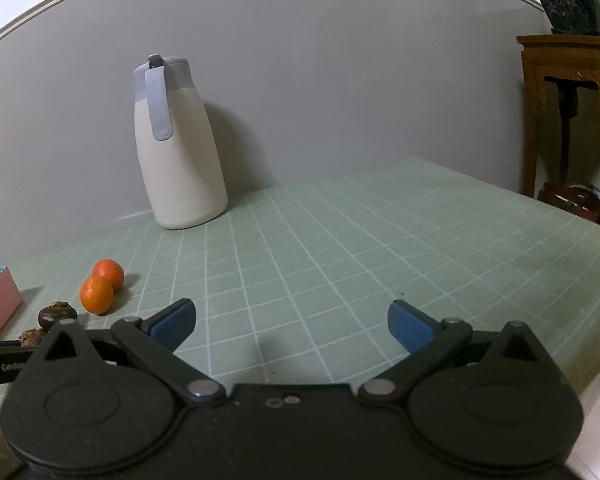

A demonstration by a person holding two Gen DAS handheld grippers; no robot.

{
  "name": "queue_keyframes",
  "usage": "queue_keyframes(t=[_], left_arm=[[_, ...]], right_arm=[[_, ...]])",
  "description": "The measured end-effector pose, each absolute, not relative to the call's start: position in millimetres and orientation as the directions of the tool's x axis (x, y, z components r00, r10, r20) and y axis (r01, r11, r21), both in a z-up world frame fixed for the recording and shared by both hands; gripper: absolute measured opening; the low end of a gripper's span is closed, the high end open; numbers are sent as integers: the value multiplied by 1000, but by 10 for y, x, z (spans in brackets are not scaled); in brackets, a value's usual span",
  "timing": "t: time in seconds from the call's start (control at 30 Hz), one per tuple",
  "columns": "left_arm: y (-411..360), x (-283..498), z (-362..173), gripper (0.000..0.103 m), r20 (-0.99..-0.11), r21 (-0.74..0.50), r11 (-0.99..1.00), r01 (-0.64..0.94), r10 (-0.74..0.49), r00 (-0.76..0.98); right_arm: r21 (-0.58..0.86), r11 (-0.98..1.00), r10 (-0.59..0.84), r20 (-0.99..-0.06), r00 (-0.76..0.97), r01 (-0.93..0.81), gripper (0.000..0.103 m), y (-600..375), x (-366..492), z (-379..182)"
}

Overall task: Organize fruits
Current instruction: 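Grasp a dark brown wrinkled fruit with the left tool and lift, then carry the dark brown fruit with the left tool into the box and release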

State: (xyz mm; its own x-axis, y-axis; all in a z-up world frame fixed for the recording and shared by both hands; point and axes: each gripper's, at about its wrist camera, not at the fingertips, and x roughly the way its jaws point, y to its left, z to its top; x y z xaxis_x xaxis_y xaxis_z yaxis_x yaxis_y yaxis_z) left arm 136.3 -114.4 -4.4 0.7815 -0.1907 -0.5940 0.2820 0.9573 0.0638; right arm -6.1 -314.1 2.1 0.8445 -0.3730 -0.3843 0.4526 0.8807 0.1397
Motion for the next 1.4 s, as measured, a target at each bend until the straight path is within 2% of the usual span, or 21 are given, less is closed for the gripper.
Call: queue_keyframes(t=[0.3, 0.9, 1.23, 1.4], left_arm=[[-1106, 1311, -42, 41, -573, 65, 958, 281, -195, 796], [-984, 1051, 135, 41, -449, 124, 954, 273, -191, 873], [-604, 941, 300, 41, -344, 142, 980, 139, -83, 935], [-327, 969, 349, 41, -331, 143, 988, 54, -3, 944]], right_arm=[[147, 883, -365, -381, 850, 445, 103, -3161, -78, 31], [133, 896, -349, -376, 858, 423, 103, -3003, 5, 44], [124, 921, -302, -372, 878, 369, 103, -2771, 134, 68], [121, 940, -256, -373, 892, 320, 103, -2558, 254, 67]])
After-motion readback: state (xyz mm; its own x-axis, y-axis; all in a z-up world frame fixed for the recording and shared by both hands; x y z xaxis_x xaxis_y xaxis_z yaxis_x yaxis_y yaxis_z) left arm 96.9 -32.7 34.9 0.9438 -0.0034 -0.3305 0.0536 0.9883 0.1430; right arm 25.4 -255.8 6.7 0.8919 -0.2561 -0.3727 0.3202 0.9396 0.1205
